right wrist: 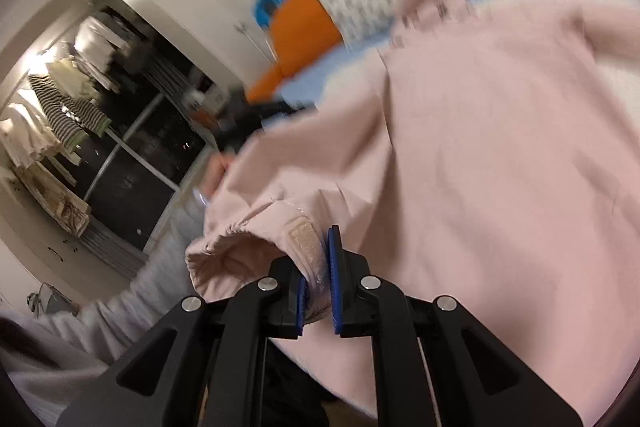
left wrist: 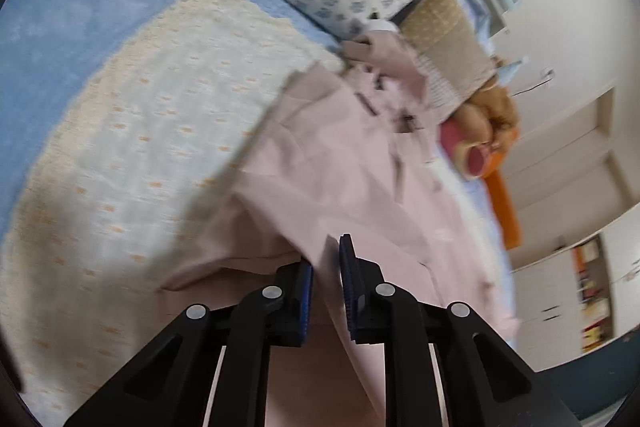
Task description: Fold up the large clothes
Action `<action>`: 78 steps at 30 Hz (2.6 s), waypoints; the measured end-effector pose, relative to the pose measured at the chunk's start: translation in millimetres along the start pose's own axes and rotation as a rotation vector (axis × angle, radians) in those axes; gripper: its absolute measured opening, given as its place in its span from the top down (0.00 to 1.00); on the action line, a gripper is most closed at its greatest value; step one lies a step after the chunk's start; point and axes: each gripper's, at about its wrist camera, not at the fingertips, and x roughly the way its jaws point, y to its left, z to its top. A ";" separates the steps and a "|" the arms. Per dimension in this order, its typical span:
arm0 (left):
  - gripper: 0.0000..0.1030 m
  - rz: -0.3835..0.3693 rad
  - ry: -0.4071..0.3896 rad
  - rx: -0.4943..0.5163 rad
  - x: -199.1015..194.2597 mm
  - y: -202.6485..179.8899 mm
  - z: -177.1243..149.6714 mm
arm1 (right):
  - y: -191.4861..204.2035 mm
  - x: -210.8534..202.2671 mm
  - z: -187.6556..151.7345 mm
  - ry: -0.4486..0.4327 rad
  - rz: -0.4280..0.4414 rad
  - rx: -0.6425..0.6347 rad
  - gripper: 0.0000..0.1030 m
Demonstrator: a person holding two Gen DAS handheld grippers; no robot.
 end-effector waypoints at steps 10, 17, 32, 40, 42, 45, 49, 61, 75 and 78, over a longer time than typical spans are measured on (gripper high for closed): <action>0.75 0.194 0.072 0.051 34.0 36.6 -25.4 | -10.6 44.8 -72.2 0.109 -0.275 -0.018 0.88; 0.40 0.239 -0.036 0.260 -35.8 -18.2 -46.8 | 37.7 -10.7 -57.8 0.093 -0.305 -0.201 0.36; 0.56 0.119 0.214 0.544 51.0 -116.6 -156.2 | 82.2 100.0 -43.0 0.052 -0.305 -0.463 0.73; 0.49 0.071 0.223 0.535 50.0 -112.9 -157.5 | 27.0 97.7 -59.7 0.103 -0.352 -0.375 0.82; 0.46 0.038 0.197 0.506 40.2 -116.1 -140.8 | 30.9 93.7 -59.2 0.098 -0.332 -0.384 0.81; 0.41 0.071 0.095 0.509 28.3 -130.6 -98.0 | 30.2 92.0 -63.5 0.102 -0.335 -0.402 0.80; 0.41 0.164 0.040 0.481 55.4 -138.2 -30.0 | 20.7 88.2 -66.4 0.081 -0.311 -0.353 0.80; 0.40 0.448 0.089 0.410 161.4 -110.4 3.4 | 11.2 51.9 -43.7 0.010 -0.234 -0.323 0.63; 0.09 0.246 0.189 0.614 202.9 -337.6 -39.0 | -202.4 -239.7 88.9 -0.455 -0.677 -0.023 0.29; 0.09 0.243 0.229 0.641 235.3 -372.1 -50.3 | -263.1 -285.7 116.6 -0.478 -0.816 0.026 0.29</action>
